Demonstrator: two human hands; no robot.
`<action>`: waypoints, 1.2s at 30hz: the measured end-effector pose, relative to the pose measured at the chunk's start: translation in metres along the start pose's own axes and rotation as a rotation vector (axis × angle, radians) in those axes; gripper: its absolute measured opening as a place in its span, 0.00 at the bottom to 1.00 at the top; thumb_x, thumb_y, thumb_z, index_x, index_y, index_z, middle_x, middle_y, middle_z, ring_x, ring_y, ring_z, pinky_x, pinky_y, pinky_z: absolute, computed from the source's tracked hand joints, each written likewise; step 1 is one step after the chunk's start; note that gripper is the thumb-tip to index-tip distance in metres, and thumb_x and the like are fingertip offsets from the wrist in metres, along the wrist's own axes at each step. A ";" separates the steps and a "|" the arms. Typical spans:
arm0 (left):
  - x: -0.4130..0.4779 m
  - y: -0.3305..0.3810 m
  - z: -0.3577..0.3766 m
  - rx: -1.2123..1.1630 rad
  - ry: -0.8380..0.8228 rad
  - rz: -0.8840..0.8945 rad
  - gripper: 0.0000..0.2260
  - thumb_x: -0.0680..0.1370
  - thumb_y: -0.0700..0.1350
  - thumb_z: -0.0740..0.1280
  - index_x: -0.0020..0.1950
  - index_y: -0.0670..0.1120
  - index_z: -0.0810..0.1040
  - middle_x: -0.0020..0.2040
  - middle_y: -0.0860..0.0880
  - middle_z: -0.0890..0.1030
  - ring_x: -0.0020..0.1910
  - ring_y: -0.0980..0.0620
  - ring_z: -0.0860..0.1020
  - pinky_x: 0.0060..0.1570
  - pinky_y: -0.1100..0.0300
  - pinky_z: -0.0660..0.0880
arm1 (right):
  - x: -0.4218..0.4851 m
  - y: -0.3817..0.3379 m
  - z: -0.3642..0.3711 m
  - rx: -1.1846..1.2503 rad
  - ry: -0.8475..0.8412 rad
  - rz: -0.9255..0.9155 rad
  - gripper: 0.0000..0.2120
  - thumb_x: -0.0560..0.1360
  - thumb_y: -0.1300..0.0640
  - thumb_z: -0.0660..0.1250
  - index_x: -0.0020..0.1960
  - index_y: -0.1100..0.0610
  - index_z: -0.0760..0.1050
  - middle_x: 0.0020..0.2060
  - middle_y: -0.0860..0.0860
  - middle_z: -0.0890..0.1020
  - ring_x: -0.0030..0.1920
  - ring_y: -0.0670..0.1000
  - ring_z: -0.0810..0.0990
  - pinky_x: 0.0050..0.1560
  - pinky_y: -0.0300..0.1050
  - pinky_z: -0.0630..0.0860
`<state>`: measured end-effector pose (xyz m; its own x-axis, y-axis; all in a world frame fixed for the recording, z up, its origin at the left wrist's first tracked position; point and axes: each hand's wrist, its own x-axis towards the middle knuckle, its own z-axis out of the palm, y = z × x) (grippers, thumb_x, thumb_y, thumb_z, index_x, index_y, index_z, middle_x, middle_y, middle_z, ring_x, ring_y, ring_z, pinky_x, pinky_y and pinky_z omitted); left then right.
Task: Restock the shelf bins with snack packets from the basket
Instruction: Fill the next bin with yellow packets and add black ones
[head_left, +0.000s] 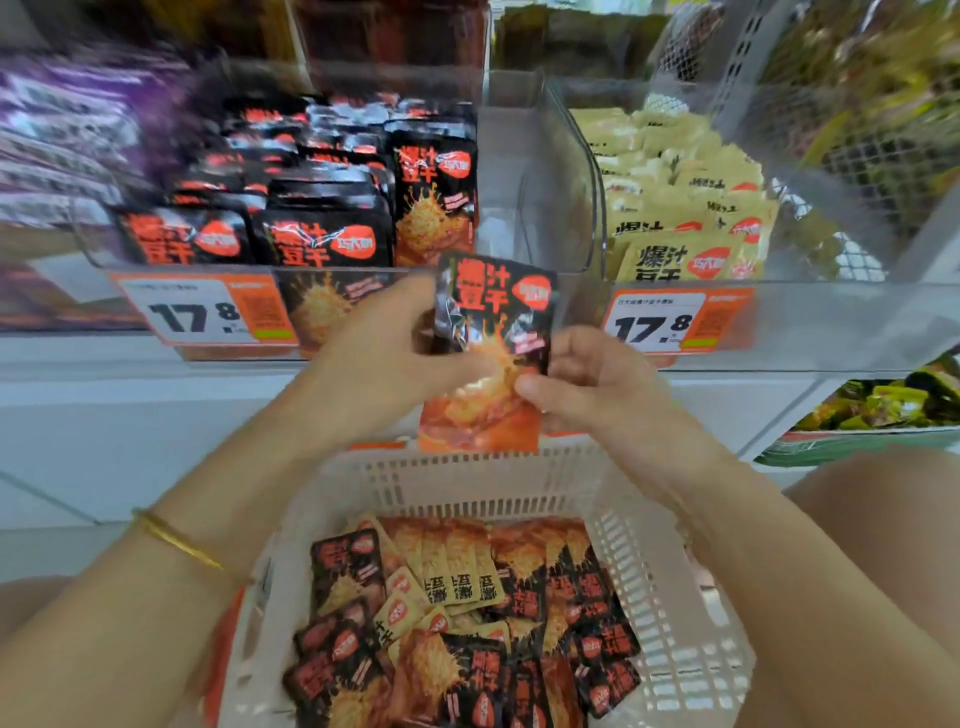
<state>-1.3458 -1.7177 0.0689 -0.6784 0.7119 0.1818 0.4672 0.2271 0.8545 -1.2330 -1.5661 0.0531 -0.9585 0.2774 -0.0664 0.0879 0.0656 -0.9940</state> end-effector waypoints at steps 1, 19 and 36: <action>0.006 0.003 -0.008 -0.073 0.104 0.034 0.13 0.69 0.44 0.75 0.51 0.48 0.77 0.46 0.51 0.82 0.44 0.57 0.80 0.47 0.64 0.76 | 0.009 -0.018 0.005 -0.037 0.051 -0.075 0.05 0.72 0.63 0.71 0.44 0.59 0.75 0.36 0.55 0.80 0.35 0.49 0.81 0.39 0.46 0.80; 0.036 -0.034 -0.041 1.006 0.497 0.190 0.17 0.79 0.53 0.55 0.57 0.44 0.76 0.57 0.45 0.78 0.58 0.41 0.74 0.66 0.45 0.62 | 0.223 -0.046 0.026 -1.012 0.288 0.099 0.11 0.74 0.63 0.66 0.55 0.62 0.78 0.52 0.58 0.81 0.54 0.59 0.81 0.52 0.51 0.79; -0.008 -0.039 0.028 0.881 0.150 0.656 0.10 0.72 0.39 0.60 0.47 0.40 0.79 0.51 0.41 0.80 0.45 0.42 0.75 0.41 0.49 0.73 | 0.028 -0.021 -0.005 -0.651 -0.065 0.188 0.07 0.74 0.59 0.69 0.41 0.63 0.76 0.33 0.60 0.82 0.32 0.56 0.83 0.31 0.47 0.79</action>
<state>-1.3429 -1.7137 0.0203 -0.1855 0.7931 0.5802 0.9605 0.2710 -0.0633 -1.2602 -1.5553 0.0728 -0.9236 0.2836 -0.2580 0.3802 0.5910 -0.7114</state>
